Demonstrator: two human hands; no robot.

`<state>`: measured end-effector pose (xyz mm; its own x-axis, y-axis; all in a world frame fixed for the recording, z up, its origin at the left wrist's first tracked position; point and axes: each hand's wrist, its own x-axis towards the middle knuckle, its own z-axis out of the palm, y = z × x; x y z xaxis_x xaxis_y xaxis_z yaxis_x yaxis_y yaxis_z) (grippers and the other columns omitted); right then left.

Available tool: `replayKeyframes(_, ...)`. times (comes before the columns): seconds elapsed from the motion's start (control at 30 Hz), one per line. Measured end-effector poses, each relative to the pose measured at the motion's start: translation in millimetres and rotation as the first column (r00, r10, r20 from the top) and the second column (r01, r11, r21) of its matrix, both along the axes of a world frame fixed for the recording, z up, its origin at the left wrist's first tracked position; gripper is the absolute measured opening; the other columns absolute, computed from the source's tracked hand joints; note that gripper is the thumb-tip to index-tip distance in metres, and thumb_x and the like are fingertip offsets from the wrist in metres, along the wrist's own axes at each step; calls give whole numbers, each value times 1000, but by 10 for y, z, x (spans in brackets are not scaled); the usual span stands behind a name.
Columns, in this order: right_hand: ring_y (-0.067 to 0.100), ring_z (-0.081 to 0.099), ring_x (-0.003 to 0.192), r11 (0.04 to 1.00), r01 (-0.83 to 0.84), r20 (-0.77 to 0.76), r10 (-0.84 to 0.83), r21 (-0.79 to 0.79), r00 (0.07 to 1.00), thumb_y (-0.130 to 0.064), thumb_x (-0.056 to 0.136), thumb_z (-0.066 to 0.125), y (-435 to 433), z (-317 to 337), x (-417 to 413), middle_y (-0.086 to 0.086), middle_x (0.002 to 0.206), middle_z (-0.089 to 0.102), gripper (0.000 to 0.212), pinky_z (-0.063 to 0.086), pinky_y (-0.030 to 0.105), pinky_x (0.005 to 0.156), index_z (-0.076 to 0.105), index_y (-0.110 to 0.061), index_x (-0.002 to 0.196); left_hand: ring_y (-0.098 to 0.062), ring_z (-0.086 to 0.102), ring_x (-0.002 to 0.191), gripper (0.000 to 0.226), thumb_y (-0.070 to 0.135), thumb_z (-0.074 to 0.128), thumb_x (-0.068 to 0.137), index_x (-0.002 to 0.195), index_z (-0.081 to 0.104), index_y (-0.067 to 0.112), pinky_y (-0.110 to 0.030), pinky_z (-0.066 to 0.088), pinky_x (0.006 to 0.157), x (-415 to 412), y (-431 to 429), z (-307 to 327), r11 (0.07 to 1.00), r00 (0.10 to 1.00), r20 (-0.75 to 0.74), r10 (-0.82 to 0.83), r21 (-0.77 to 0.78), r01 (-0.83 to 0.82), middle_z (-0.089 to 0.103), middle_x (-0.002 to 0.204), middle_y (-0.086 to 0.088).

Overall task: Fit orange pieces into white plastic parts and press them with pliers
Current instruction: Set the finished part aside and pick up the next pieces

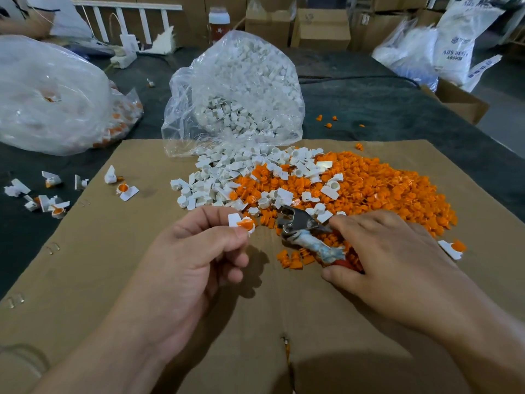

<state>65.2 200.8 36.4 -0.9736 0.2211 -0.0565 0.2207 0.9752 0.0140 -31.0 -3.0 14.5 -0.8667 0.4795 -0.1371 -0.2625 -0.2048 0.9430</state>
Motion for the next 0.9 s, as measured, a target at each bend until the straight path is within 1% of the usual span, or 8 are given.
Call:
replayKeyframes(0.2,12,34,117,1000,1,-114,2,21,993,-60,88,38,1,-54,-43,-21,120,51,46,29,35,93,38,-42,131,-10,56,53,10,12,72,64,69,73,21,-20,46,43,17,4,-6,1000,1000,-11,-20,1,20,59,62,-5)
replayKeyframes(0.3,14,44,104,999,16,-180,-9,36,984,-54,85,34,-23,-58,-56,-15,108,54,51,32,36,90,41,-36,133,-10,57,54,12,12,73,64,72,74,21,-20,46,43,7,7,-9,1000,1000,-20,-20,-1,20,61,66,-4)
replayKeyframes(0.4,12,47,76,994,-33,-333,-4,-105,943,-46,85,40,-45,8,-41,-12,81,51,36,36,34,67,50,-30,115,-9,57,54,15,12,75,61,74,73,21,-19,46,43,-10,-10,-14,1000,1000,-21,-10,2,11,61,67,-3)
replayKeyframes(0.47,8,48,74,976,-78,-436,-20,-205,900,-39,87,47,-45,46,-11,-13,82,53,23,40,28,60,49,-31,109,-9,56,54,19,13,77,59,77,73,20,-19,45,44,-16,-11,-18,1000,999,-38,-8,3,8,61,67,-3)
replayKeyframes(0.53,7,49,76,970,-130,-444,26,-205,895,-38,88,50,-80,75,6,-15,85,53,21,40,24,62,50,-32,109,-10,55,53,16,11,74,63,76,72,20,-19,45,44,-18,-14,-19,1000,998,-62,10,10,-9,60,66,-3)
replayKeyframes(0.67,13,49,79,964,-209,-330,146,-164,933,-44,85,46,-137,93,21,-12,86,53,32,41,34,69,56,-30,112,-11,52,52,14,9,70,68,75,71,21,-20,44,45,-9,-11,-3,999,985,-170,36,33,-31,55,64,-5)
replayKeyframes(0.77,14,53,85,963,-218,-283,168,-156,944,-42,83,51,-158,101,35,-11,89,57,38,42,36,76,59,-28,117,-12,50,51,13,9,70,69,76,72,20,-19,43,44,14,0,2,999,963,-266,50,15,-48,52,61,-5)
replayKeyframes(0.9,13,54,85,961,-235,-279,187,-147,942,-40,83,53,-158,102,46,-13,88,57,36,41,37,77,59,-28,117,-9,50,49,13,9,69,69,76,72,20,-17,42,42,13,6,0,998,947,-316,61,6,-62,52,57,-2)
